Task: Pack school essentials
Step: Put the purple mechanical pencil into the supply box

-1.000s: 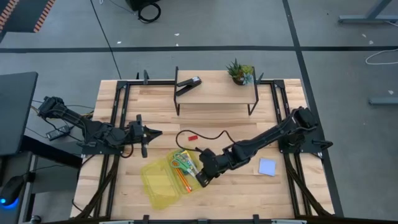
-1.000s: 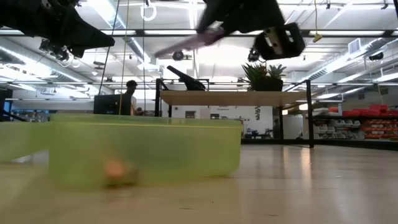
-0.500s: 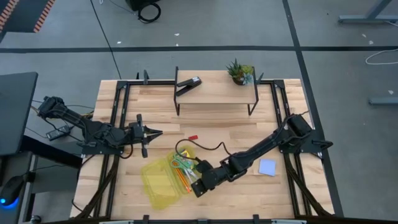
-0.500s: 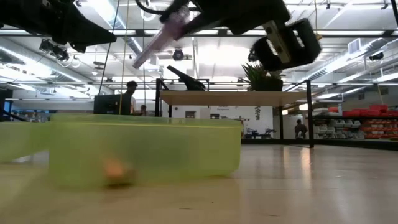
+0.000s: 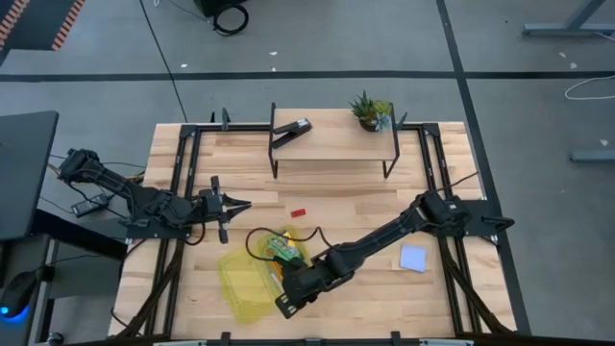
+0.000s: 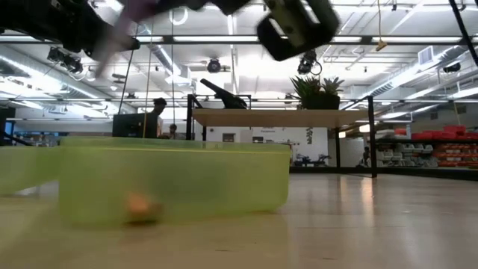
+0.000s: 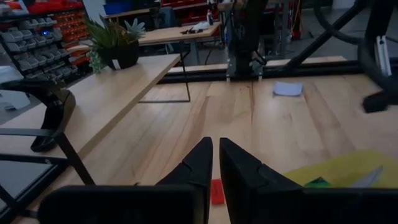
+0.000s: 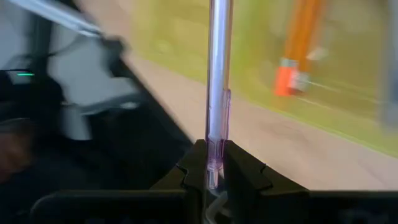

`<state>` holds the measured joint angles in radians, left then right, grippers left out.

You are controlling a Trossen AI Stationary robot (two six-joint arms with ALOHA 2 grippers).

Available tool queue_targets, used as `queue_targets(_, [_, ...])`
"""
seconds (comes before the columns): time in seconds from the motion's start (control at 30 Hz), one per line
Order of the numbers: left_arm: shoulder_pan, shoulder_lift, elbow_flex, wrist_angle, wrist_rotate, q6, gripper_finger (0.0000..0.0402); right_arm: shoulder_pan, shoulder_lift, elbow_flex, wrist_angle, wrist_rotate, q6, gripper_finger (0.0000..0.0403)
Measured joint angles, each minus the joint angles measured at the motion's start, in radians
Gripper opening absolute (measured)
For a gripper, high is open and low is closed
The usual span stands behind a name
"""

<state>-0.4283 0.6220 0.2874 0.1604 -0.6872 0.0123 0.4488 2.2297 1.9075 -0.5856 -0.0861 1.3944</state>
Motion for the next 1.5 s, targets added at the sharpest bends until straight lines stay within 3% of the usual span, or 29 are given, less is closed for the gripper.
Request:
queue_targets(0.17, [0.0,0.0,0.0,0.0,0.0,0.0,0.0039,-0.024,0.019,0.068,-0.13,-0.03,-0.007,0.0051])
queue_targets(1.0, [0.0,0.0,0.0,-0.005,0.0,0.0,0.003,-0.097,0.059,0.031,-0.1,-0.282,-0.027,0.0051])
queue_targets(1.5, [0.0,0.0,0.0,-0.007,0.0,0.0,0.004,-0.145,0.058,0.031,-0.126,-0.336,-0.007,0.0051])
